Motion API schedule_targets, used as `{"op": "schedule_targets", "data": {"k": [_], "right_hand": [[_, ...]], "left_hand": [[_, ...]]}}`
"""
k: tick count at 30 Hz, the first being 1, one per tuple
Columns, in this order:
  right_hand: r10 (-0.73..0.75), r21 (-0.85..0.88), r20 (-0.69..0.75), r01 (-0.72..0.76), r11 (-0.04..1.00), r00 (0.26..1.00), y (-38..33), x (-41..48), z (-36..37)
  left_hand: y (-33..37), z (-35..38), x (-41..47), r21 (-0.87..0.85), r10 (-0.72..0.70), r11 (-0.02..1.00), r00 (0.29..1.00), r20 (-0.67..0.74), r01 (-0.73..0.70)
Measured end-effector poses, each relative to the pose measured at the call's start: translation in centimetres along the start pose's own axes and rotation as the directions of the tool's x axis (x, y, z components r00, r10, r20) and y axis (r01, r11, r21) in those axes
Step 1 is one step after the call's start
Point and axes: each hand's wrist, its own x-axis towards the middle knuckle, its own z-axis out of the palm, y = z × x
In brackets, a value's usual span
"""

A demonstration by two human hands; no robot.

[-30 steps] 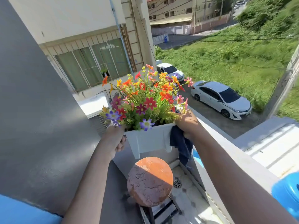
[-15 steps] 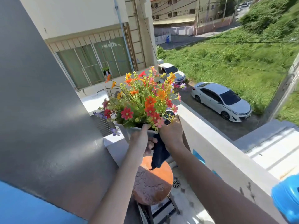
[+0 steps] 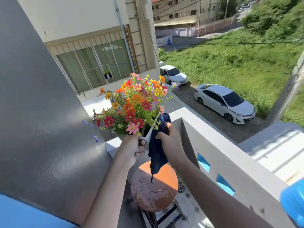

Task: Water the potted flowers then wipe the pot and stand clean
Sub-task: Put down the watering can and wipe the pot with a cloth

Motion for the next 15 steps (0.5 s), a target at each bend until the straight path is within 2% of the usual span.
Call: {"op": "schedule_targets", "data": {"k": [2,6,10,13,15], "right_hand": [[-0.028,-0.029,-0.006,0.027,0.999,1.0,0.0,1.1,-1.0],[-0.083,-0.023,-0.118,0.081,0.996,0.99,-1.1,4.3,-2.7],[-0.147,-0.041,-0.224,0.141,0.989,0.963,-0.6,6.1,-2.6],[-0.159,-0.04,-0.181,0.154,0.987,0.971,-0.4,4.5,-1.9],[-0.247,-0.177,-0.092,0.228,0.958,0.965,0.6,2.7,-1.5]], "left_hand": [[0.1,-0.4,-0.5,-0.01,-0.01,1.0,0.999,0.035,0.011],[0.0,-0.3,-1.3,-0.072,-0.019,0.997,0.995,0.099,0.026],[0.2,0.4,-1.7,-0.096,0.003,0.995,0.995,0.1,0.007],[0.7,0.6,-1.7,-0.097,0.039,0.995,0.996,0.086,-0.03],[1.1,0.5,-1.6,-0.118,0.063,0.992,0.994,0.088,-0.053]]}}
